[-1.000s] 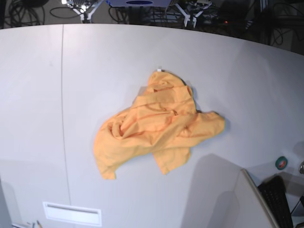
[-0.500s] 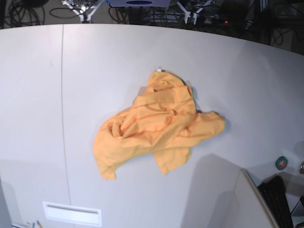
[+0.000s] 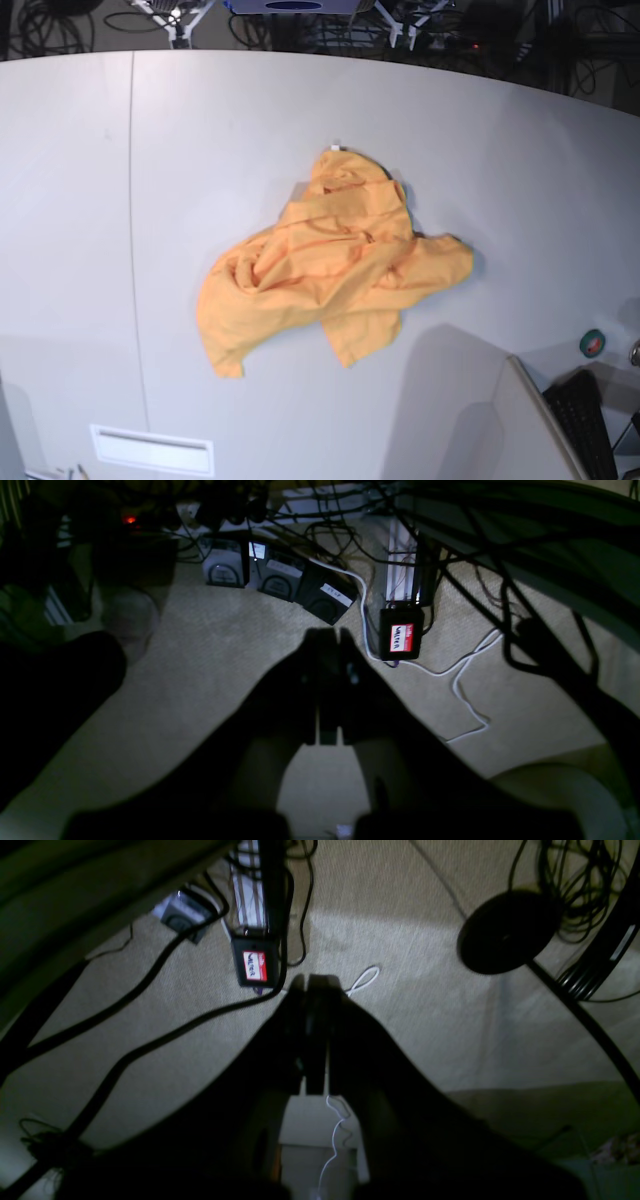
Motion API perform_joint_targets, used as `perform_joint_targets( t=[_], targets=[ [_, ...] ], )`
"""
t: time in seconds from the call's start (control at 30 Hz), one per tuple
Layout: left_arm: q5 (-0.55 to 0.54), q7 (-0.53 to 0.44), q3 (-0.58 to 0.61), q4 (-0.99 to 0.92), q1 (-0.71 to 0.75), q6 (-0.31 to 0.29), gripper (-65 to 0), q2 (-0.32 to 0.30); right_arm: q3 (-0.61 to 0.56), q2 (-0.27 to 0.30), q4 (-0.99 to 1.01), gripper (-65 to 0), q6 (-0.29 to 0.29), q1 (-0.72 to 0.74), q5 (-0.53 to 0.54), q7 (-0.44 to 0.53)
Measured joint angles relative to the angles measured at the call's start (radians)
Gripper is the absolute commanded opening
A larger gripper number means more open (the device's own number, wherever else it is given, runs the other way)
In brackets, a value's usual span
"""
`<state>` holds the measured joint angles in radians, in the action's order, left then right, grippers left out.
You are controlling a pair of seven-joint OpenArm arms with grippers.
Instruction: Layout the t-shirt on the table in an organized manner, then fold the t-shirt properly
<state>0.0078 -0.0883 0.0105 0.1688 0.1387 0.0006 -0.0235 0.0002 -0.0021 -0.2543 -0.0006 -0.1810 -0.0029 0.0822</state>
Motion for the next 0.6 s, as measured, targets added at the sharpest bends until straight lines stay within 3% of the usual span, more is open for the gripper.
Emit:
perform_joint_targets(
  t=[0.1, 0.3, 0.43, 0.6],
  targets=[
    [0.003, 0.001, 0.0, 0.074, 0.05, 0.0, -65.0, -0.028, 0.0, 0.002, -0.164, -65.0, -0.001, -0.117, -0.002, -0.013],
    [-0.008, 0.018, -0.001, 0.428, 0.295, 0.001, -65.0, -0.09, 0.003, 0.026, -0.664, -65.0, -0.009, -0.392, 0.0, -0.265],
    [-0.007, 0.028, -0.005, 0.681, 0.472, 0.0, -65.0, -0.13, 0.052, 0.029, -0.966, -65.0, -0.004, -0.514, 0.005, -0.343],
    [-0.011, 0.023, -0.01, 0.953, 0.65, 0.0, -65.0, -0.183, 0.095, 0.021, -1.179, -65.0, -0.006, -0.63, 0.001, -0.471]
  ],
)
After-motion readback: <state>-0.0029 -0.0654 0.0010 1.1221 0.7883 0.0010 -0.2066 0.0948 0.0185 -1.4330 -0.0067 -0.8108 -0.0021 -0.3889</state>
